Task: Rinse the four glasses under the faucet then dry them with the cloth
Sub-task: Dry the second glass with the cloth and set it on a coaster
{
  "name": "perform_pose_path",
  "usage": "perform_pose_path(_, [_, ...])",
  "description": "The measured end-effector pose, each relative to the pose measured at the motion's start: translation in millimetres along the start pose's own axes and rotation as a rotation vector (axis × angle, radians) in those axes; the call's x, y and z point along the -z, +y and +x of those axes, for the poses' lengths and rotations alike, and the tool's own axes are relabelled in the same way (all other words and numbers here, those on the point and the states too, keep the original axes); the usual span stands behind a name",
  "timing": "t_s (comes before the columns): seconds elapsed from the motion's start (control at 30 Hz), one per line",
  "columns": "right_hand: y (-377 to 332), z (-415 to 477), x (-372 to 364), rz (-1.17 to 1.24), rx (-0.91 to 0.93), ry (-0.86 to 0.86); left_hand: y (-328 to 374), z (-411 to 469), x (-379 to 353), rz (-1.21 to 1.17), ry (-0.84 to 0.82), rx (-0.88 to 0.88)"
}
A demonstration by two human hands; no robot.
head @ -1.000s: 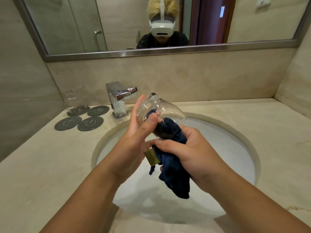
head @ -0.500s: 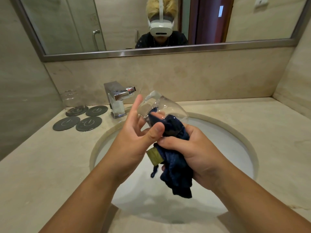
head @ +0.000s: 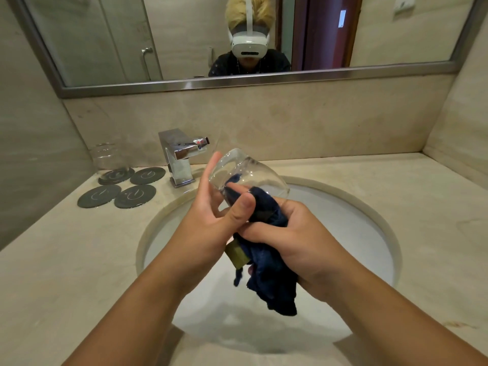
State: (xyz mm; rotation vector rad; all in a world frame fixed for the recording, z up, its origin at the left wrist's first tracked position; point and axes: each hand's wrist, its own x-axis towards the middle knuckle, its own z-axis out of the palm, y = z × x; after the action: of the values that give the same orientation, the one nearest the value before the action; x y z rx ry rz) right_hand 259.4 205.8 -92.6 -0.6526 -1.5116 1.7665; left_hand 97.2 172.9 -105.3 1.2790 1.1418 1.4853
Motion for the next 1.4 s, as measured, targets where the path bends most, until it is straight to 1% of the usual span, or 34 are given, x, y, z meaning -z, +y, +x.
perform_pose_path(0.07, [-2.1, -0.2, 2.8, 0.074, -0.024, -0.037, 1.5, -2.1, 1.0, -0.046, -0.027, 0.013])
perform_pose_path(0.13, [-1.4, 0.0, 3.4, 0.069, -0.001, -0.042, 2.7, -3.6, 0.8, -0.072, -0.036, 0.016])
perform_pose_path(0.3, [1.7, -1.1, -1.8, -0.137, 0.061, 0.032, 7.5, -2.9, -5.7, -0.091, 0.027, 0.058])
perform_pose_path(0.43, [1.5, -3.8, -0.7, -0.271, 0.071, 0.009, 3.1, -1.5, -8.2, -0.056, 0.074, 0.05])
perform_pose_path(0.5, [1.5, -3.0, 0.0, -0.215, 0.05, -0.023, 1.7, -1.1, -6.1, -0.055, 0.077, 0.06])
perform_pose_path(0.6, [-1.5, -1.8, 2.8, -0.008, -0.052, -0.068, 0.8, -0.9, -3.4, -0.085, 0.017, 0.042])
perform_pose_path(0.67, [-4.2, -2.5, 4.8, 0.058, -0.078, -0.085, 2.7, -1.2, -2.0, -0.123, -0.02, 0.031])
perform_pose_path(0.73, [-2.9, -1.4, 5.9, 0.041, -0.06, -0.075, 3.6, -0.9, -0.9, -0.138, -0.042, 0.023])
perform_pose_path(0.83, [3.3, 2.0, 4.9, -0.038, 0.003, -0.01, 3.1, -0.1, -3.7, -0.119, -0.048, 0.025])
perform_pose_path(0.93, [4.0, 1.3, 2.0, -0.128, 0.056, 0.041, 5.0, -0.3, -8.9, -0.089, 0.032, 0.088])
perform_pose_path(1.0, [3.8, 0.1, 1.2, -0.222, 0.072, 0.065, 1.7, 0.9, -8.1, -0.012, 0.068, 0.072])
perform_pose_path(1.07, [4.9, -0.5, 0.9, -0.251, 0.069, 0.072, 1.1, 0.0, -7.7, 0.045, 0.107, 0.046])
perform_pose_path(1.2, [5.1, -0.1, 3.9, -0.226, 0.044, 0.029, 0.5, 1.1, -1.7, 0.028, 0.093, 0.041])
perform_pose_path(1.33, [-0.9, -1.3, 6.3, 0.007, -0.01, -0.08, 5.6, -0.9, -0.4, -0.062, -0.01, 0.066])
perform_pose_path(1.4, [-1.1, -1.2, 7.6, 0.028, 0.01, -0.087, 7.9, -1.6, 1.2, -0.114, -0.055, 0.08])
